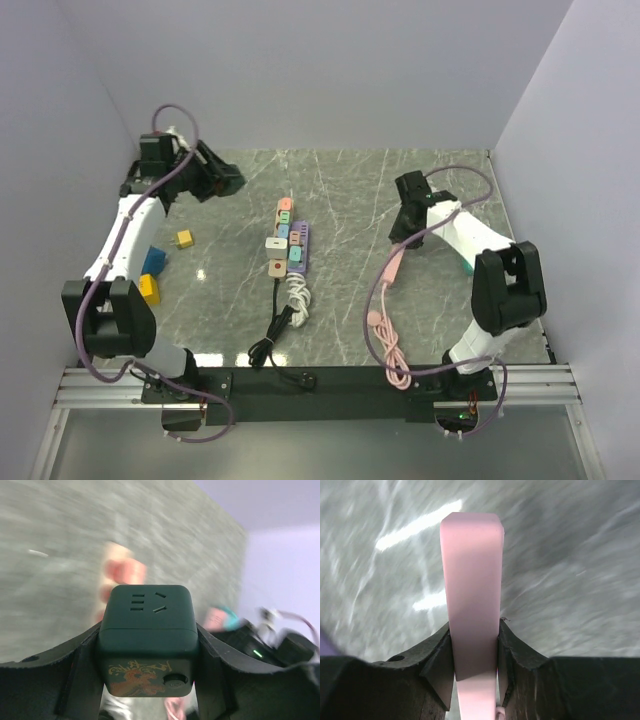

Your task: Pull the plug off the socket

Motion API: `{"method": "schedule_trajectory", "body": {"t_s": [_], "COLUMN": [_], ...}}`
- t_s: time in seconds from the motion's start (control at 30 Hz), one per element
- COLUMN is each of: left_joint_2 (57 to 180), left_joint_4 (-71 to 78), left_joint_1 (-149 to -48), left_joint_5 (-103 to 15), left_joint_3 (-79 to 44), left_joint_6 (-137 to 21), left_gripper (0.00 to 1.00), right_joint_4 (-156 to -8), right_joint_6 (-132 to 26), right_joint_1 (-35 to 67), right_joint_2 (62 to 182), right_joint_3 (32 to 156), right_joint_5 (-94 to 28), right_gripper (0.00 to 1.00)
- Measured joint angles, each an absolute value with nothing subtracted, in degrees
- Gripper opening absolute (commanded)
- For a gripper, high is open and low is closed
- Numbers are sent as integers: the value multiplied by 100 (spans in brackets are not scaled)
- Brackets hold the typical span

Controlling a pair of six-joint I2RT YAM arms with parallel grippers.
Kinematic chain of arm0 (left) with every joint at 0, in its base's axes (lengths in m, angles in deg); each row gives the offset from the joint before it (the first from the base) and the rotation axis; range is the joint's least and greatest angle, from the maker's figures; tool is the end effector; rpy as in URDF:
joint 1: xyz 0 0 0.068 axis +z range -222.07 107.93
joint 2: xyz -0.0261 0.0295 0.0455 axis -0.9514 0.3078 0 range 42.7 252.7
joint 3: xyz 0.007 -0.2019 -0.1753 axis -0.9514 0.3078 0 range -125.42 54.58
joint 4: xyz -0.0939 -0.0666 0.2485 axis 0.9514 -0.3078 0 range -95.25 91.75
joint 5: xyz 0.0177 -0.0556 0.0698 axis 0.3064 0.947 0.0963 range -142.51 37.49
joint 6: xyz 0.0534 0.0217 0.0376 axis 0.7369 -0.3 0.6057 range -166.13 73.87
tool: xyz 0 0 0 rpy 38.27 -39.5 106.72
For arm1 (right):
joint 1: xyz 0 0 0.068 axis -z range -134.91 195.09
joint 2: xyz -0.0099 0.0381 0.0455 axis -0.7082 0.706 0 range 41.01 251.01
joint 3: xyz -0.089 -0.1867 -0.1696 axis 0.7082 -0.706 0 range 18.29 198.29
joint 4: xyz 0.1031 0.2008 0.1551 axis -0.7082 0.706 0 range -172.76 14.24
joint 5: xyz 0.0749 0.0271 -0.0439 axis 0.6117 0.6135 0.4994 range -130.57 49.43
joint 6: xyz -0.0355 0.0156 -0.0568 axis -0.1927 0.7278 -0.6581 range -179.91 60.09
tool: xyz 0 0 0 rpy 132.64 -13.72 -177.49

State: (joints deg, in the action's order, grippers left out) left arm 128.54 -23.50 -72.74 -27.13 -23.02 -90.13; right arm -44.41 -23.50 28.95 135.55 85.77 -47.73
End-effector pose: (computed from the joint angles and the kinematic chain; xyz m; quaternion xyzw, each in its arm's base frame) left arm 0.3687 -0.0281 0.3251 -0.2207 0.8370 -0.3545 0.3536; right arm 0.3396 0.0910 0.1897 0.1847 0.9576 0.0394 0.2176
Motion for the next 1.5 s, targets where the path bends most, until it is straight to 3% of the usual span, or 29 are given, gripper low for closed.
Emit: {"method": "schedule_trajectory", "body": {"t_s": [0.23, 0.5, 0.57, 0.6, 0.67, 0.7, 0.83, 0.97, 1.2, 1.33, 1.5], "left_joint_2": [13864, 14985, 15123, 15176, 15248, 15285, 15331, 15331, 15228, 14787, 13978], "left_joint_4": [-2484, -2744, -2770, -2774, -2790, -2794, -2820, -2855, -2910, -2903, -2803], "left_joint_1": [-5895, -5488, -5447, -5429, -5383, -5348, -5189, -5060, -5014, -5014, -5016], "left_joint_5": [-3454, -3983, -4068, -4096, -4160, -4192, -4280, -4422, -4481, -4398, -4149], "left_joint_3": [-2515, -3008, -3124, -3166, -3220, -3225, -3190, -3188, -3102, -2801, -2445], "left_joint_6": [-8369, -8096, -8061, -8043, -8012, -7993, -7977, -7991, -8058, -8148, -8264], "left_gripper": [0, 0, 0, 1, 12, 27, 60, 68, 95, 99, 99], "right_joint_4": [-3936, -3416, -3287, -3250, -3140, -3097, -3038, -2939, -2832, -2928, -3372], "right_joint_6": [-2403, -2670, -2729, -2761, -2827, -2855, -3089, -3177, -3194, -3236, -3308], "right_joint_1": [3883, 4766, 4962, 5047, 5190, 5260, 5399, 5395, 5266, 4855, 3480], "right_joint_2": [14958, 16232, 16442, 16530, 16663, 16709, 16748, 16748, 16022, 14812, 13452], "right_joint_3": [9982, 11582, 11897, 12013, 12205, 12293, 12413, 12608, 12540, 11897, 10848], "right_joint_5": [-5673, -6073, -6097, -6104, -6095, -6086, -5949, -5708, -5505, -5396, -4827], "right_gripper": [0, 1, 10, 21, 35, 46, 64, 66, 68, 69, 68]}}
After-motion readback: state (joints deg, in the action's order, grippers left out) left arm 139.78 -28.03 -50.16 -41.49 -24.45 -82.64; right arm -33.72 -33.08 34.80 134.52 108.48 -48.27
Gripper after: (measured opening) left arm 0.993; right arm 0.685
